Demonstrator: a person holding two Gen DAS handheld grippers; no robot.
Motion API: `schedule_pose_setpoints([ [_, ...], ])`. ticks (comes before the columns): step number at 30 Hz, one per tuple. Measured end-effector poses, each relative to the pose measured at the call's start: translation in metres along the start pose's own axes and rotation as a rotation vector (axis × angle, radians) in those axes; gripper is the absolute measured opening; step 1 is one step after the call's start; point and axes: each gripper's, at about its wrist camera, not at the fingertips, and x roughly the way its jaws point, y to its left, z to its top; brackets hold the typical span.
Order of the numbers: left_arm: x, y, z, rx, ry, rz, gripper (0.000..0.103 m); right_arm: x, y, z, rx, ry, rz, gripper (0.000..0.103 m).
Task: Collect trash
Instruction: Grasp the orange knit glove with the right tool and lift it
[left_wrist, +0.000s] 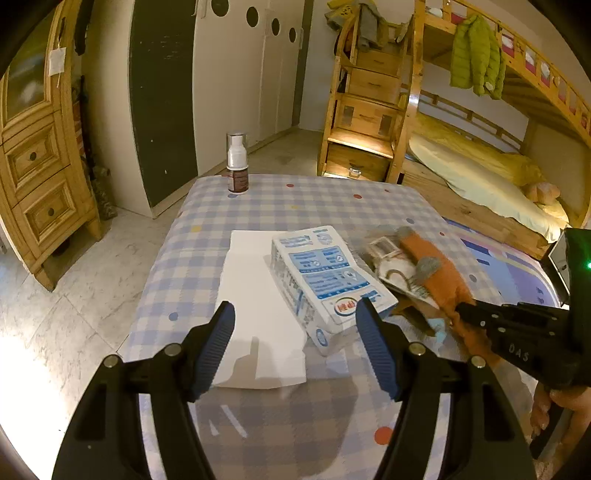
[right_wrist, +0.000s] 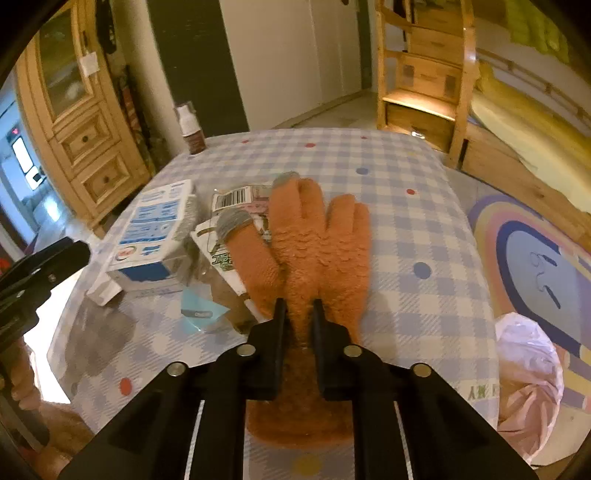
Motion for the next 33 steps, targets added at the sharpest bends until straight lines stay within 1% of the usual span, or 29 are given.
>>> schedule_pose_setpoints([
  [1, -0.001, -0.002, -0.001, 0.001, 0.001, -0.003, 0.066, -0.004, 0.000, 0.001, 0.007, -0.021, 0.005, 0.012],
  [3, -0.002, -0.005, -0.002, 0.004, 0.001, -0.007, 0.066, -0.018, -0.002, 0.003, 0.037, -0.101, 0.023, 0.011],
  [5, -0.004, -0.008, -0.004, 0.011, -0.001, -0.011, 0.066, -0.039, -0.009, 0.003, 0.102, -0.205, 0.054, 0.011],
  [6, -0.005, -0.010, -0.005, 0.017, -0.001, -0.014, 0.066, -0.046, -0.012, 0.001, 0.128, -0.237, 0.058, 0.011],
  [9, -0.004, -0.016, -0.008, 0.032, 0.003, -0.028, 0.067, -0.058, -0.022, -0.003, 0.192, -0.295, 0.054, 0.012],
  [11, -0.004, -0.021, -0.010, 0.036, 0.011, -0.050, 0.067, -0.061, -0.027, -0.003, 0.213, -0.307, 0.042, 0.012],
  [12, -0.003, -0.026, -0.011, 0.040, 0.018, -0.066, 0.067, -0.060, -0.029, -0.003, 0.218, -0.298, 0.041, 0.012],
  [15, 0.000, -0.041, -0.013, 0.072, 0.027, -0.092, 0.067, -0.045, -0.030, 0.002, 0.201, -0.220, 0.031, 0.012],
  [18, 0.003, -0.055, -0.016, 0.100, 0.034, -0.106, 0.066, -0.038, -0.027, 0.007, 0.157, -0.185, 0.024, 0.012],
  [21, 0.006, -0.063, -0.017, 0.112, 0.045, -0.120, 0.059, -0.024, -0.022, 0.007, 0.104, -0.113, 0.020, 0.012],
  [23, 0.010, -0.066, -0.017, 0.107, 0.060, -0.140, 0.053, -0.012, -0.014, 0.005, 0.061, -0.052, -0.012, 0.012],
  [25, 0.014, -0.068, -0.018, 0.101, 0.077, -0.158, 0.049, 0.002, -0.009, 0.001, 0.034, 0.024, -0.045, 0.012],
  [27, 0.016, -0.071, -0.019, 0.098, 0.091, -0.175, 0.046, 0.003, -0.008, -0.001, 0.028, 0.034, -0.050, 0.013],
  [30, 0.020, -0.075, -0.021, 0.093, 0.104, -0.190, 0.043, 0.003, -0.013, -0.003, 0.056, 0.040, -0.029, 0.013],
  [33, 0.029, -0.079, -0.021, 0.073, 0.130, -0.211, 0.037, 0.002, -0.015, -0.004, 0.070, 0.038, -0.017, 0.013],
])
